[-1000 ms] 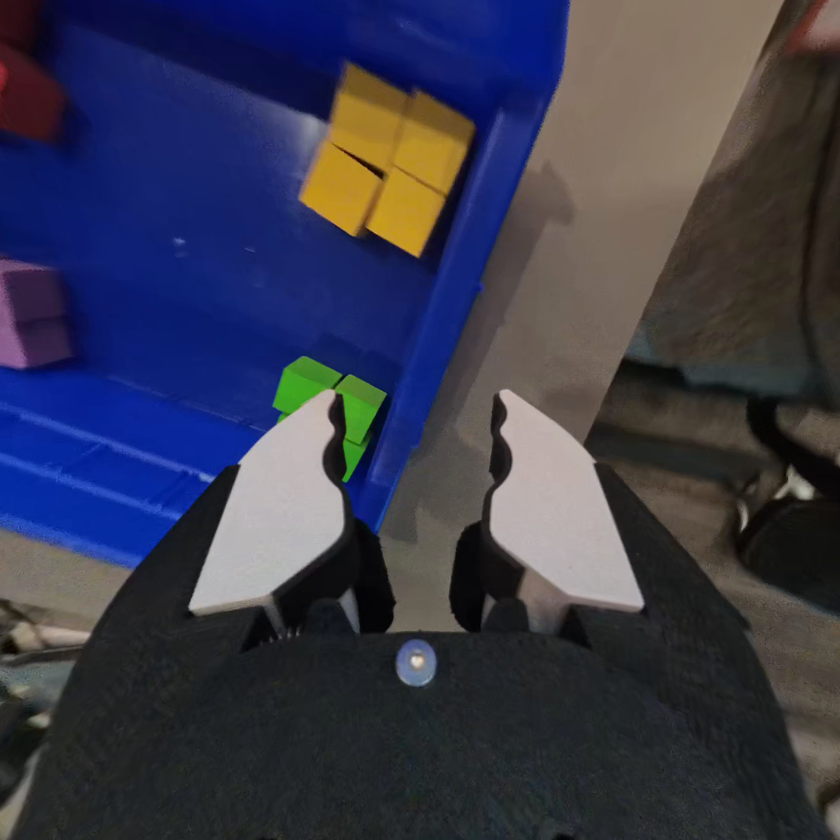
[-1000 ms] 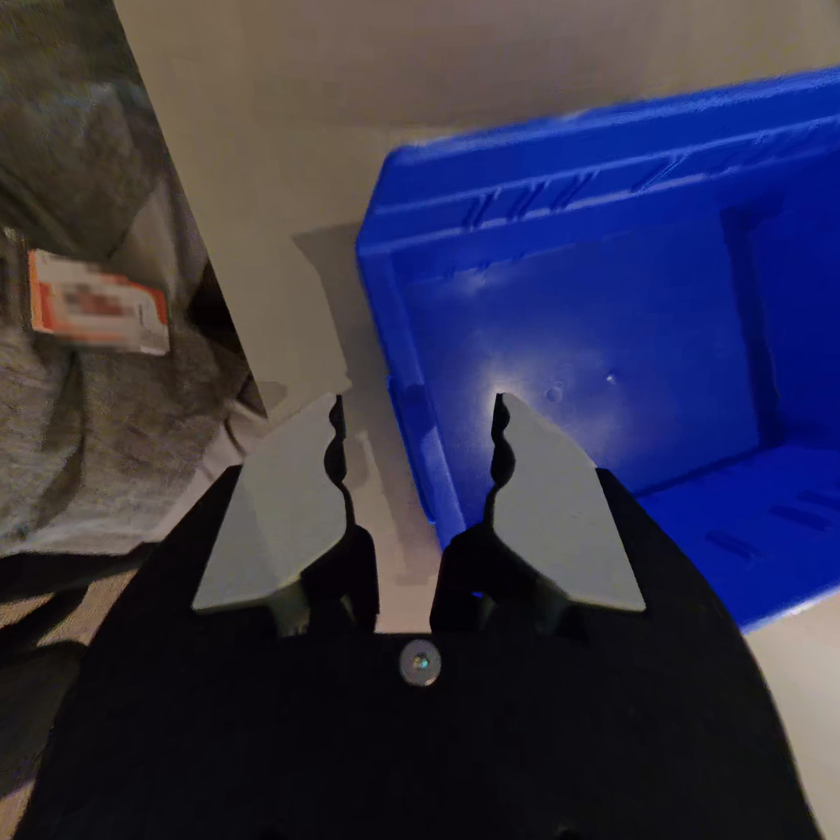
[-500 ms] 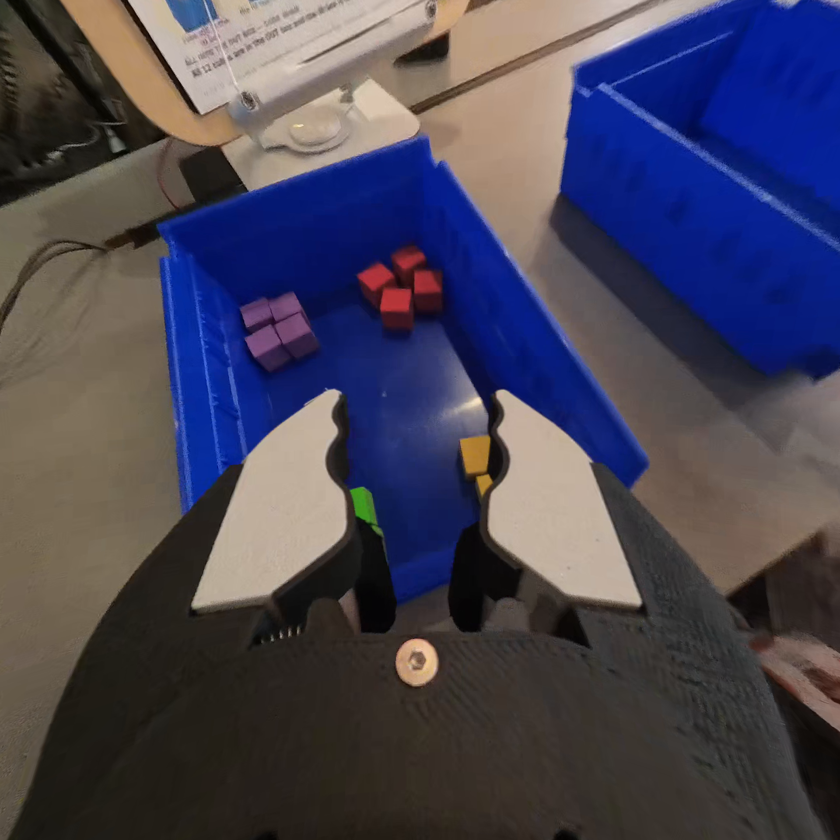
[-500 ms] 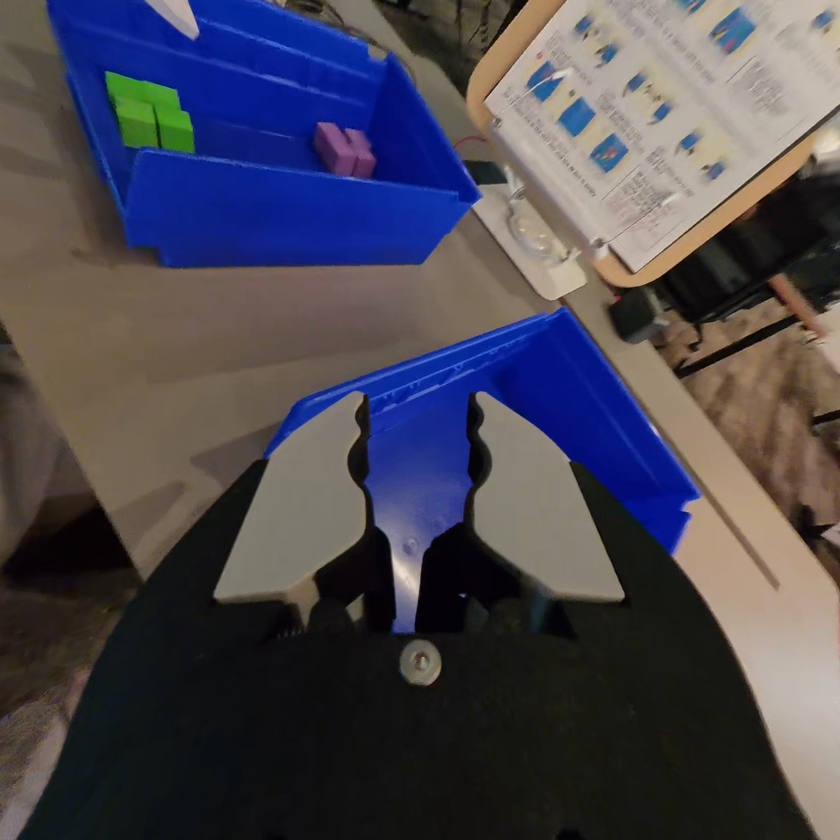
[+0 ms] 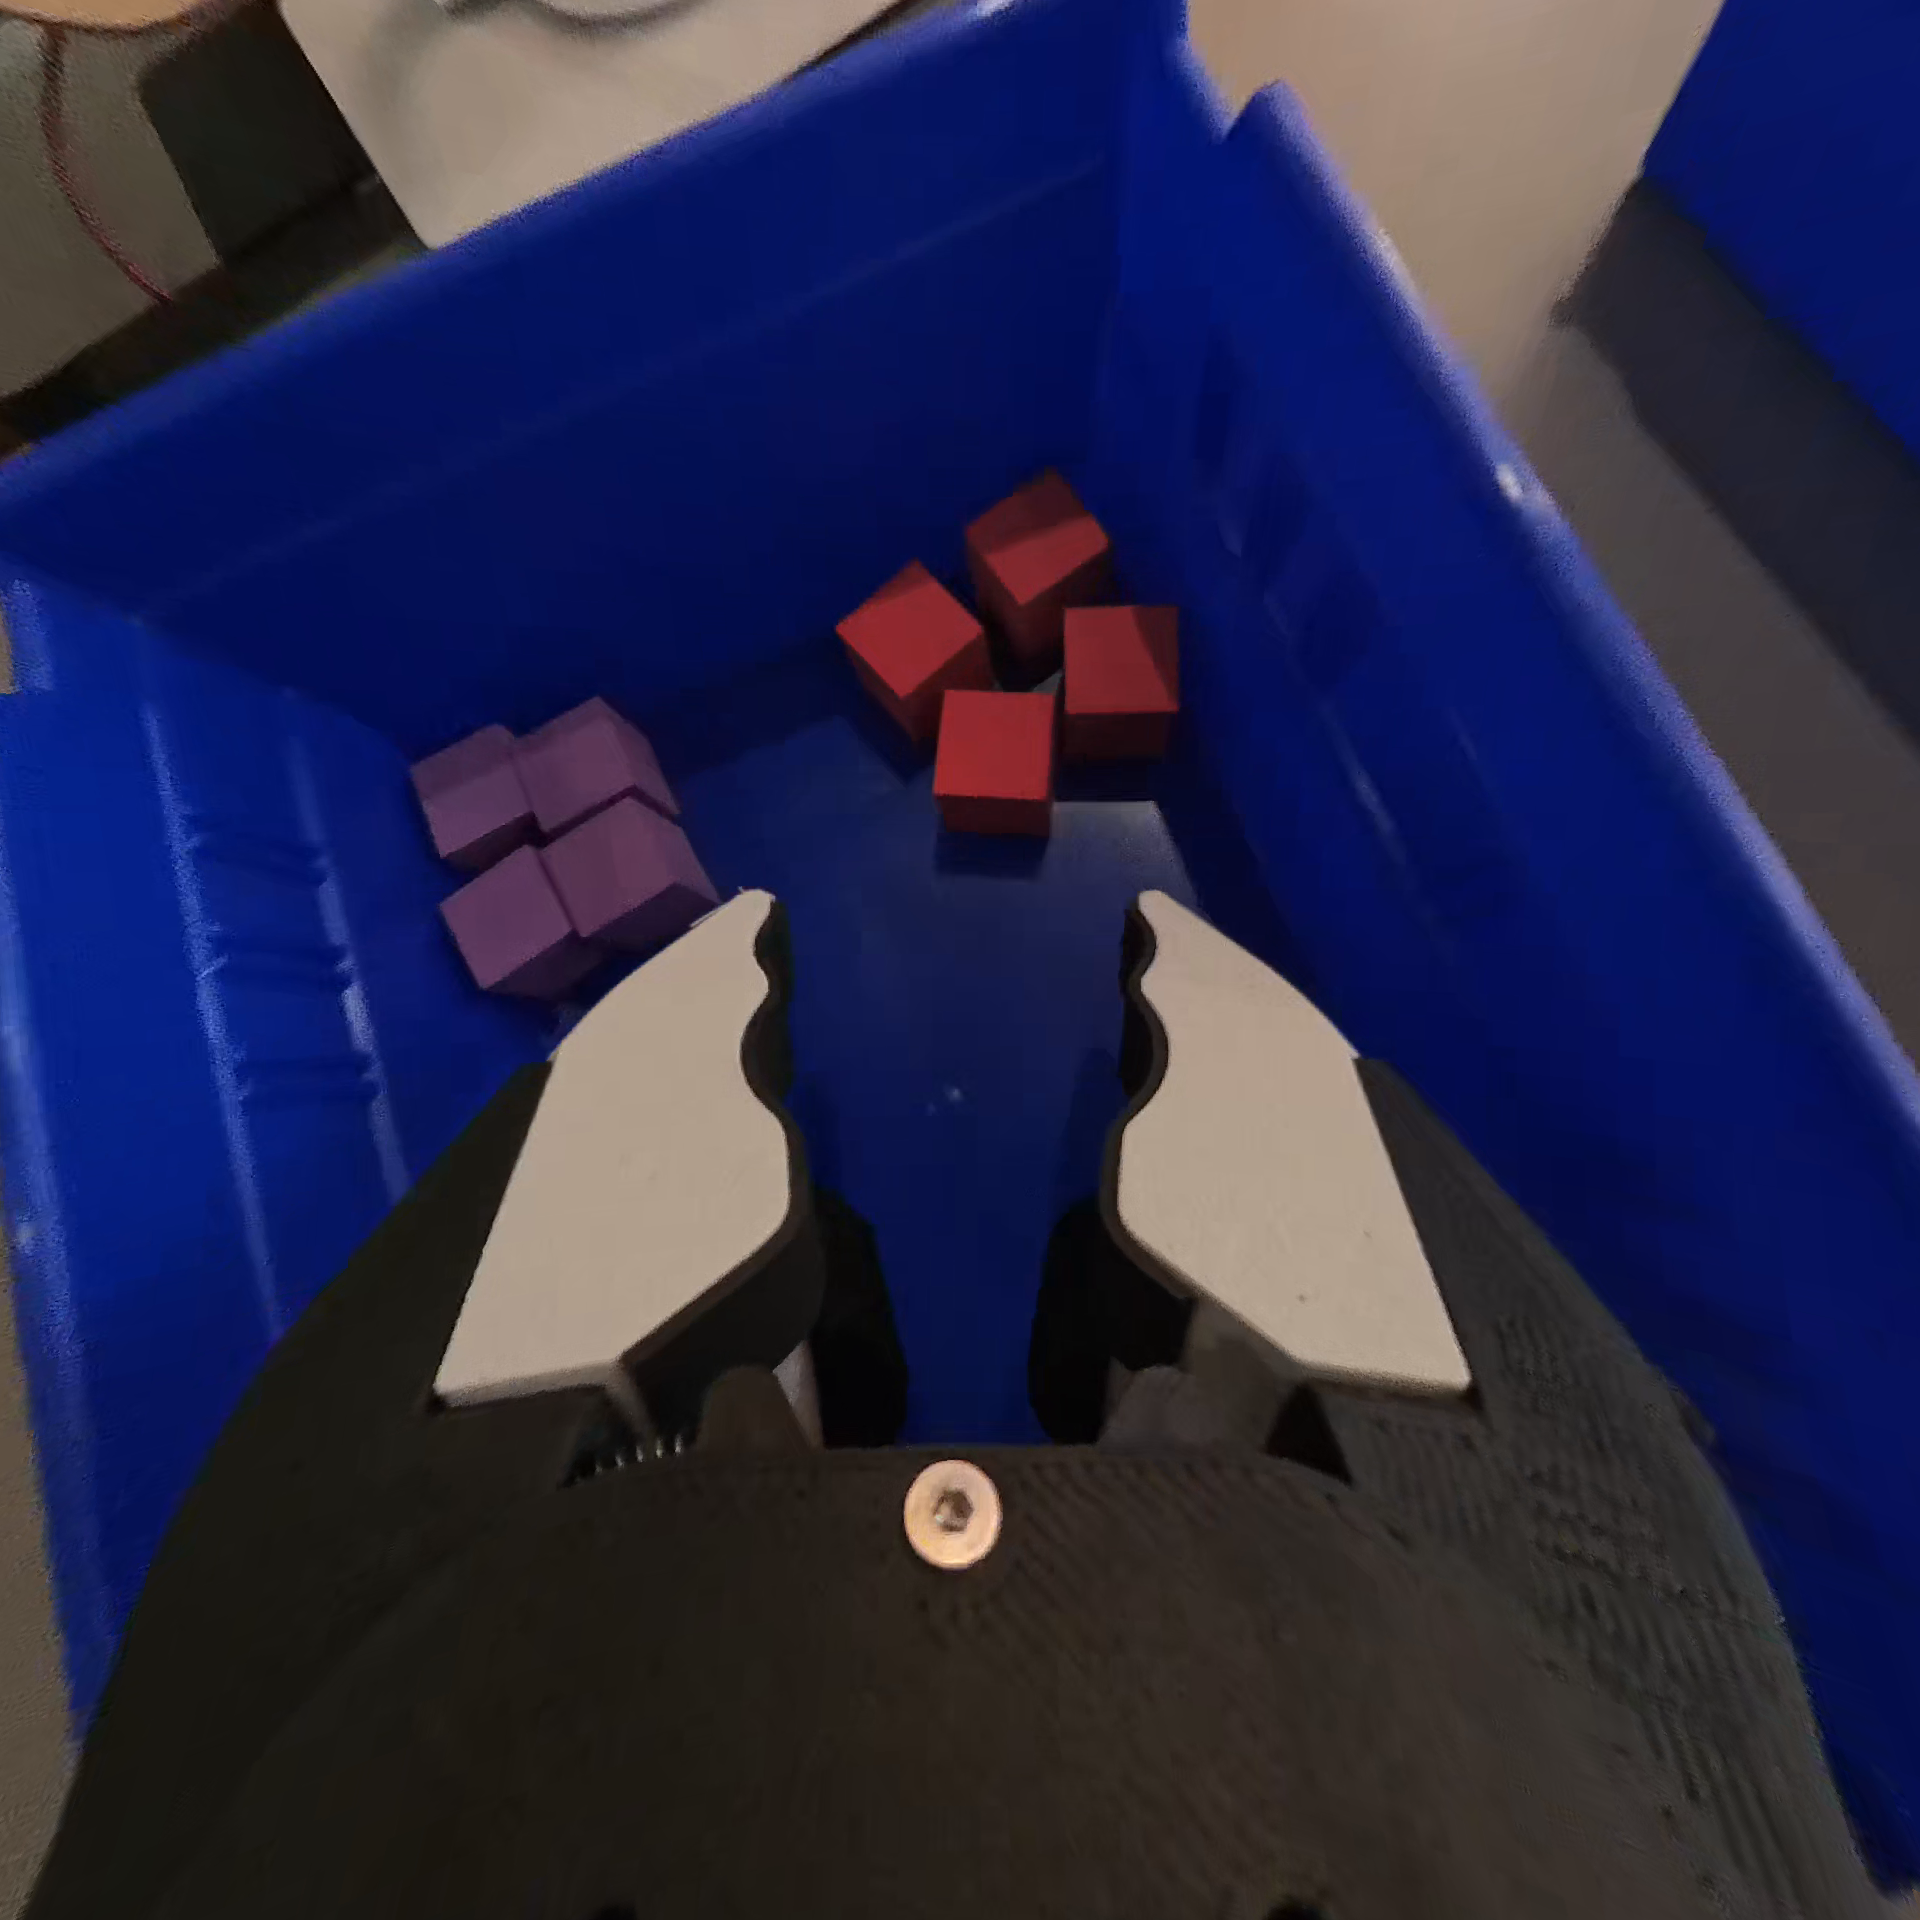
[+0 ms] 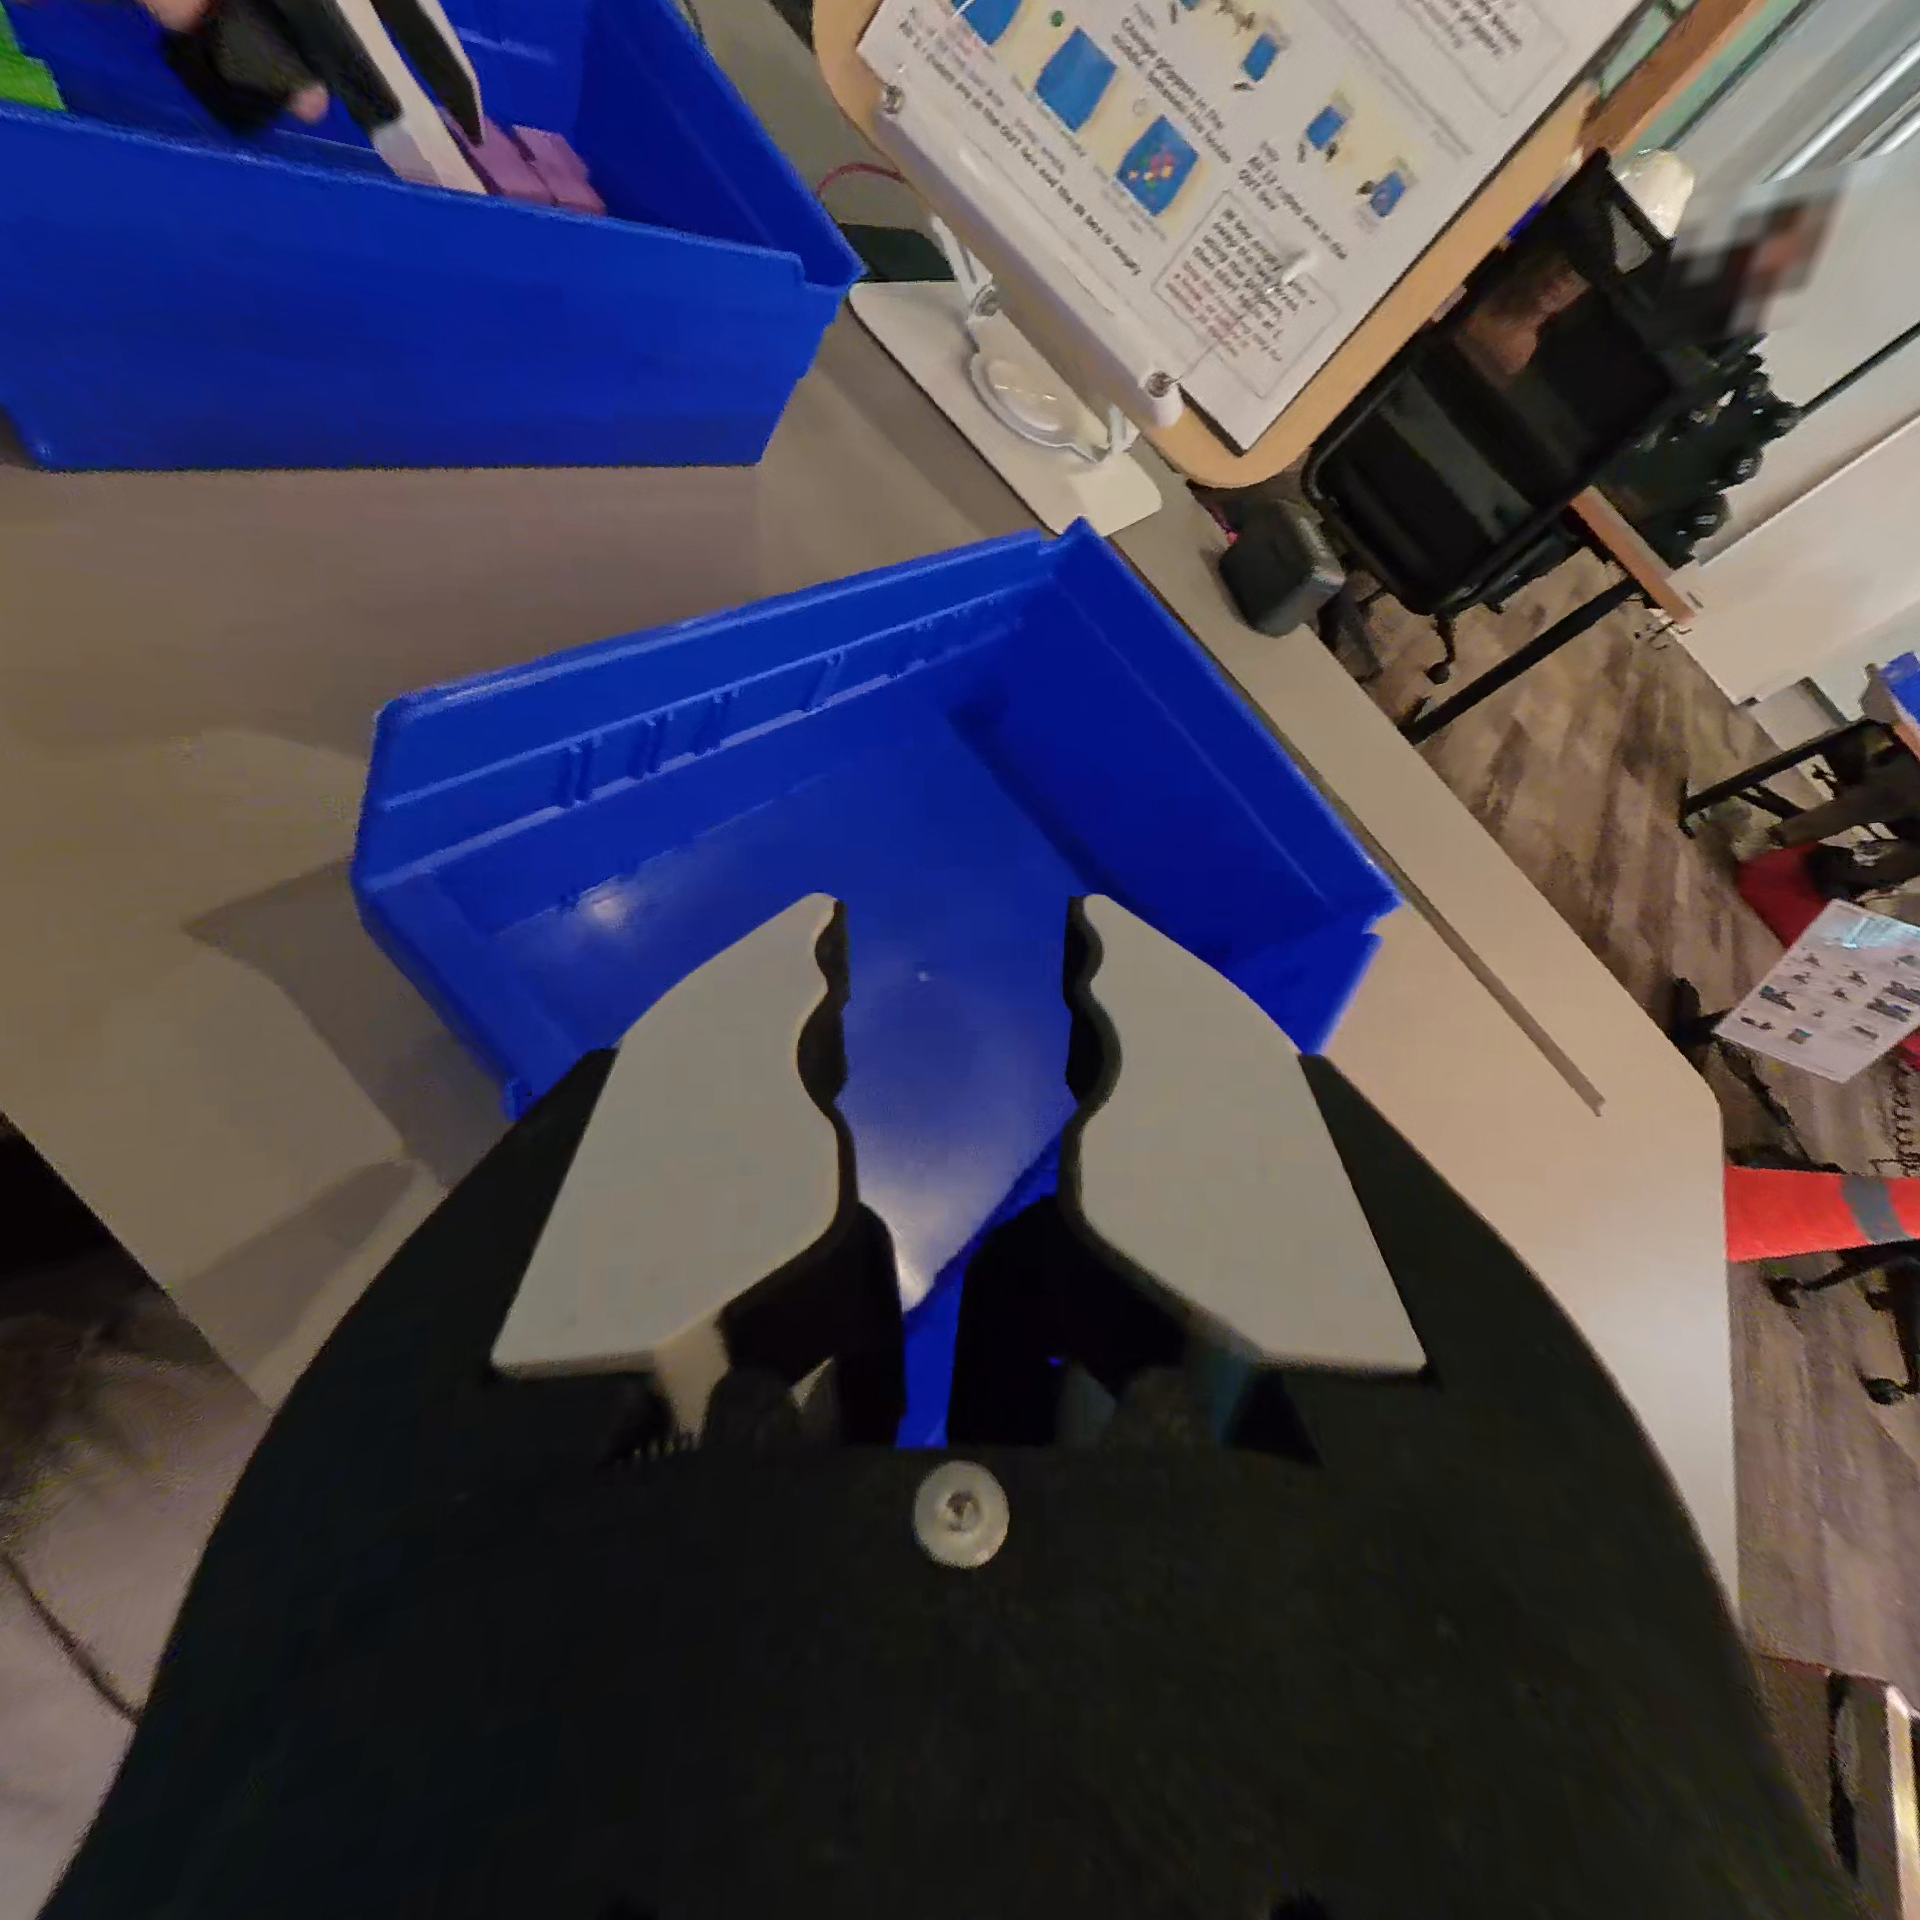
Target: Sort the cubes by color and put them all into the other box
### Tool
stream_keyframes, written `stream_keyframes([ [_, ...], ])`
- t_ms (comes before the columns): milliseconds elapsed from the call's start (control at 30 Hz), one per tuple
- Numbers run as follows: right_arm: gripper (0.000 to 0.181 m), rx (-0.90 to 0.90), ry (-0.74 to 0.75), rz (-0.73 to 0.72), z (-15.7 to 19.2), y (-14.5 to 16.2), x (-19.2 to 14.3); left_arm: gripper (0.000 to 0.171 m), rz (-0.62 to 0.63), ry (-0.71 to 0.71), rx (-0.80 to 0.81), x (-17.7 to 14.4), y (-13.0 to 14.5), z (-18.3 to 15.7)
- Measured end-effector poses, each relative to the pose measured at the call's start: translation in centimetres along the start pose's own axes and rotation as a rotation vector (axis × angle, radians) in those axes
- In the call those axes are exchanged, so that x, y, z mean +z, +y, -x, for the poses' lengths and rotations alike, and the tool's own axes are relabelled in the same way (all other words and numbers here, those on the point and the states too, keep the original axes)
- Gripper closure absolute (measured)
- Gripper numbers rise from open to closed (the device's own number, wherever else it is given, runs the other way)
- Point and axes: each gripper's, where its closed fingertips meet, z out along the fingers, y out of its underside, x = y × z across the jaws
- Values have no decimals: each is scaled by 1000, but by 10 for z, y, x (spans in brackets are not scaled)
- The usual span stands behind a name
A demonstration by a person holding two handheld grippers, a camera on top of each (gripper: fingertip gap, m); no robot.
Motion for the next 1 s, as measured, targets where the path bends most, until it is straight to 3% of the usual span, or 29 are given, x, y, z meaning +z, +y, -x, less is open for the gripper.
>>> stream_keyframes([
  [367, 141, -19, 57, 5, -14, 3, -7, 108, 146, 73, -49, 58, 2, -5],
  [433, 141, -26, 63, 9, -15, 4, -7, 115, 165, 81, -38, 63, 2, -4],
  [500, 141, -32, 65, 8, -15, 3, -7, 142, 172, 101, -34, 63, 0, -3],
  [600, 141, -40, 66, 1, -13, 1, -8, 142, 155, 110, -39, 56, -3, 1],
  [667, 141, -41, 39, -18, -6, -3, -5, 142, 104, 155, -93, 41, -8, 0],
  [733, 141, -40, -22, -79, 10, -14, 0, 142, 0, 296, -186, 11, -20, -13],
  [900, 136, -47, -225, -345, 63, -71, 10, 143, -306, 976, -471, -104, -59, -74],
  [1000, 130, -84, -263, -434, 83, -106, 21, 142, -382, 1188, -503, -152, -65, -98],
])
